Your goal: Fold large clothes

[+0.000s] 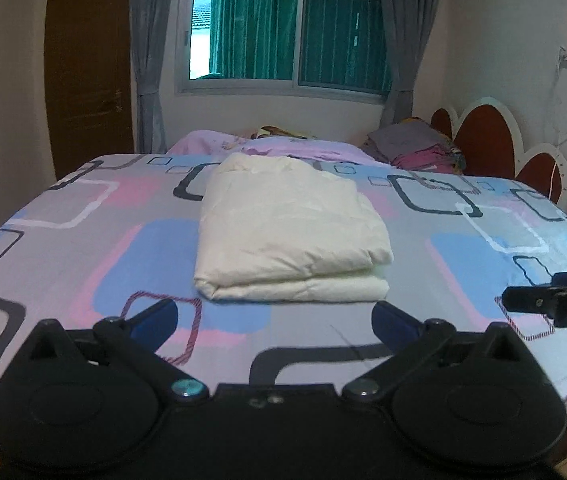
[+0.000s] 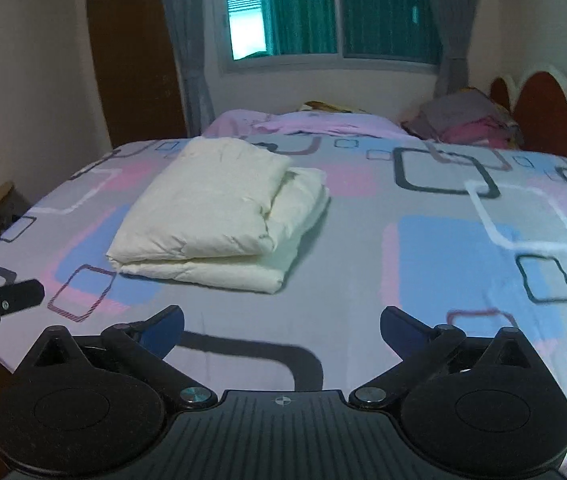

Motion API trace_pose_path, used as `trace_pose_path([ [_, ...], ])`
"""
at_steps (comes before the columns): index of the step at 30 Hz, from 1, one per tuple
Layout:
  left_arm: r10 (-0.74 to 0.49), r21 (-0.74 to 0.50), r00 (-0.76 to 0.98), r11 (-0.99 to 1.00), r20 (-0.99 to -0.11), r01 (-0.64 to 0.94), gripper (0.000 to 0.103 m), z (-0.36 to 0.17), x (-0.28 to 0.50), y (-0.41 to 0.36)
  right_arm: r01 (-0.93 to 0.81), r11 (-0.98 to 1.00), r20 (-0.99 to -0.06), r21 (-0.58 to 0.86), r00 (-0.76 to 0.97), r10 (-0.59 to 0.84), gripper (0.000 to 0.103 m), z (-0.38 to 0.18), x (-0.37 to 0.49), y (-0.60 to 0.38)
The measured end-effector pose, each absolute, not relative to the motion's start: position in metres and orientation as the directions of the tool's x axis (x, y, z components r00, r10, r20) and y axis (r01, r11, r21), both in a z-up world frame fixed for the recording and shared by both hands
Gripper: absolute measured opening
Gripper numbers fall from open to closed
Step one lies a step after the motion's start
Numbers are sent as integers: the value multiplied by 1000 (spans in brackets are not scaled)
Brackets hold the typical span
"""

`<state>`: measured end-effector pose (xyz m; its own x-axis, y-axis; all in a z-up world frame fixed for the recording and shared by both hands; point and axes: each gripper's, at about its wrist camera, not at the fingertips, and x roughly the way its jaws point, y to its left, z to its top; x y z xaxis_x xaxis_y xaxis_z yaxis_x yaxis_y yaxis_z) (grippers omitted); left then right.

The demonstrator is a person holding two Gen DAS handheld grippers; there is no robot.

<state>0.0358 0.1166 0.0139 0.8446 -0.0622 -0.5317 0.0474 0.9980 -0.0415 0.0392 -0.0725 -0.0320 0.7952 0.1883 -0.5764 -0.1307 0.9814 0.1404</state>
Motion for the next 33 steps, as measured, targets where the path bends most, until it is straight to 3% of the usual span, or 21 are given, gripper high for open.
trace_pose_path([
  [13,-73,-31,859,997,-507,66,103,28,-11,100,-125,983,-549,132,817,178,103,-15,-10,-63],
  [33,-74,-34,869,997,-488,66,103,36,-21,97,-135,984,-536,117,825,176,103,-3,-21,-66],
])
